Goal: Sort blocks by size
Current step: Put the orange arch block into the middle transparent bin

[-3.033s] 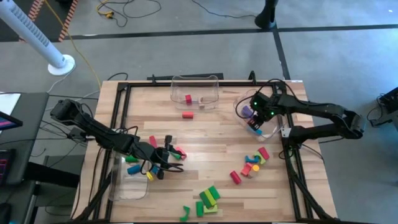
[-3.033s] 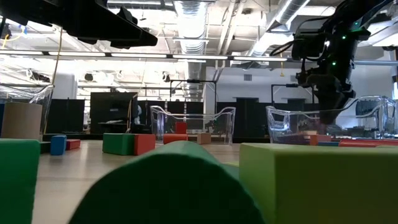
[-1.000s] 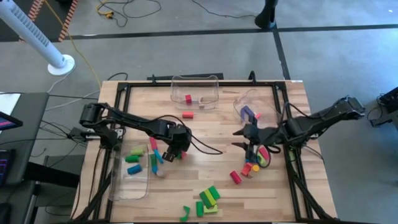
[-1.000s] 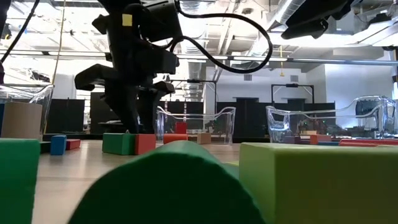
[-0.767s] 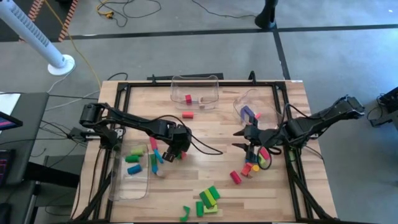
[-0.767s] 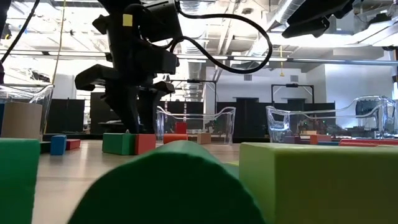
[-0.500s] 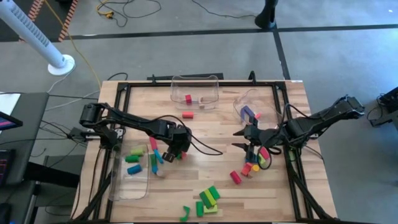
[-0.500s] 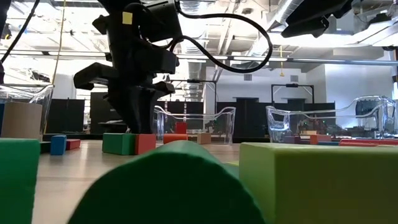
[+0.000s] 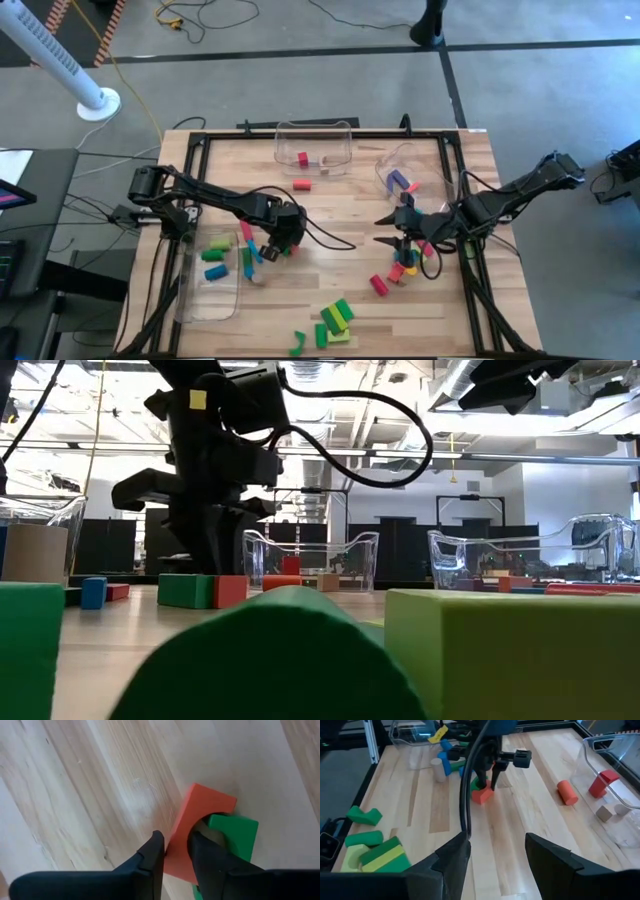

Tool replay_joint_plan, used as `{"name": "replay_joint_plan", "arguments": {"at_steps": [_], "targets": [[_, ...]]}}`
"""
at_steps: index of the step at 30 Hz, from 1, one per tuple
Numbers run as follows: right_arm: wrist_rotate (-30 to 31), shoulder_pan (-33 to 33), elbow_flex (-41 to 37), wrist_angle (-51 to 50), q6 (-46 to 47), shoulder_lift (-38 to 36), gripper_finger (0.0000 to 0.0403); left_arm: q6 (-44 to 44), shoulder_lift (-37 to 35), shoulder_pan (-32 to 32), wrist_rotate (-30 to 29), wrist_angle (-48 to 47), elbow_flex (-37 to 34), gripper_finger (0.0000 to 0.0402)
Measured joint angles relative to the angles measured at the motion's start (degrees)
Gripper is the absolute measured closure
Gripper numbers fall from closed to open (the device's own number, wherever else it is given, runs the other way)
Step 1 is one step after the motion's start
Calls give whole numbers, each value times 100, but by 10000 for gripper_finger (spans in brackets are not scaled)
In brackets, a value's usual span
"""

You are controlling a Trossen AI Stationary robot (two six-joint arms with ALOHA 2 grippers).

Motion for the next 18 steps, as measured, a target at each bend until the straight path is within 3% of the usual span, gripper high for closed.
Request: {"name": "replay_joint_plan", "arguments": {"at_steps": [6, 18], "targets": [[24, -2, -1, -1, 60, 17, 180, -13, 0, 0, -7, 72, 0, 307], [19, 8, -3, 34, 106, 376, 180, 4, 510, 0, -25, 224, 39, 341]]}}
